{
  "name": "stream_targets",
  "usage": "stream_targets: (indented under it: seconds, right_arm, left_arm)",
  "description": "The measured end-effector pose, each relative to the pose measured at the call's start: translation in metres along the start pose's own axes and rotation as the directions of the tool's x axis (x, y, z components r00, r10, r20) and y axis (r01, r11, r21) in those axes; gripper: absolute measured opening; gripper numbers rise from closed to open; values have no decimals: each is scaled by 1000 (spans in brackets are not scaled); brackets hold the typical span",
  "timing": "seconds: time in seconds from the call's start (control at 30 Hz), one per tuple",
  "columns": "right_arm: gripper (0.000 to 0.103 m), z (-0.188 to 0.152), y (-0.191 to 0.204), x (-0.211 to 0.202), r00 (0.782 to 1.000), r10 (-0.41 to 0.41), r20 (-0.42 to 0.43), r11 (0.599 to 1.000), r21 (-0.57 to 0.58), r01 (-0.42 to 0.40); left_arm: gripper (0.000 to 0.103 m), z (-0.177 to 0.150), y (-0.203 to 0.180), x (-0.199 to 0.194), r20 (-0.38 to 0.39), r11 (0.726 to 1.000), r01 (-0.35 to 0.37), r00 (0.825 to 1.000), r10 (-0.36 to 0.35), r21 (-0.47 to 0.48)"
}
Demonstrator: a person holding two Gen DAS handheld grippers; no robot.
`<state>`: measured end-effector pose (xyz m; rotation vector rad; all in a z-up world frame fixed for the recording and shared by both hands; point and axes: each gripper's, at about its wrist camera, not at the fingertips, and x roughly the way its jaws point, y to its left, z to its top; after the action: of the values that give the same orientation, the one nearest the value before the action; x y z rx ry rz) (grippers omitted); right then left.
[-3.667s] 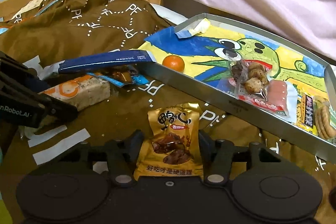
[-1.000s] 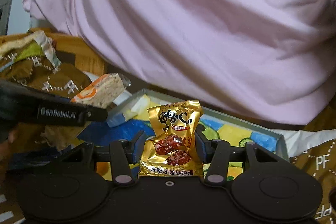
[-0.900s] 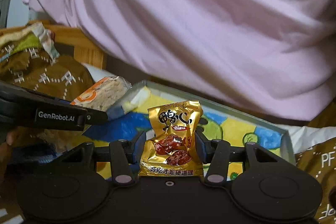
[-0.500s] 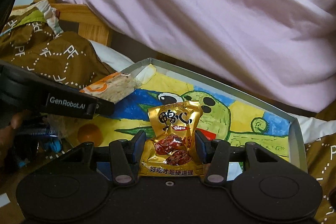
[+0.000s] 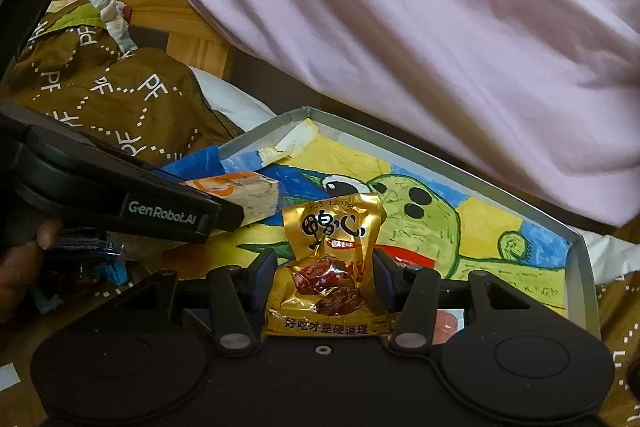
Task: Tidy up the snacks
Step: 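Open both grippers over the tray and lift them away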
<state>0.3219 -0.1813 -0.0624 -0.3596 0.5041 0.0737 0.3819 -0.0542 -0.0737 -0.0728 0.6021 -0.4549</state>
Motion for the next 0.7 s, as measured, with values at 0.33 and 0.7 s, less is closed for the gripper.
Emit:
stream_targets:
  seconds: [0.33, 0.7]
  right_arm:
    - [69, -1, 2, -3, 1000, 11, 7, 1000, 8, -11]
    - [92, 8, -23, -50, 996, -33, 77, 989, 144, 21]
  left_arm:
    - [48, 4, 4, -5, -4, 998, 28, 1000, -29, -49]
    - [82, 22, 1, -49, 79, 997, -23, 996, 29, -77]
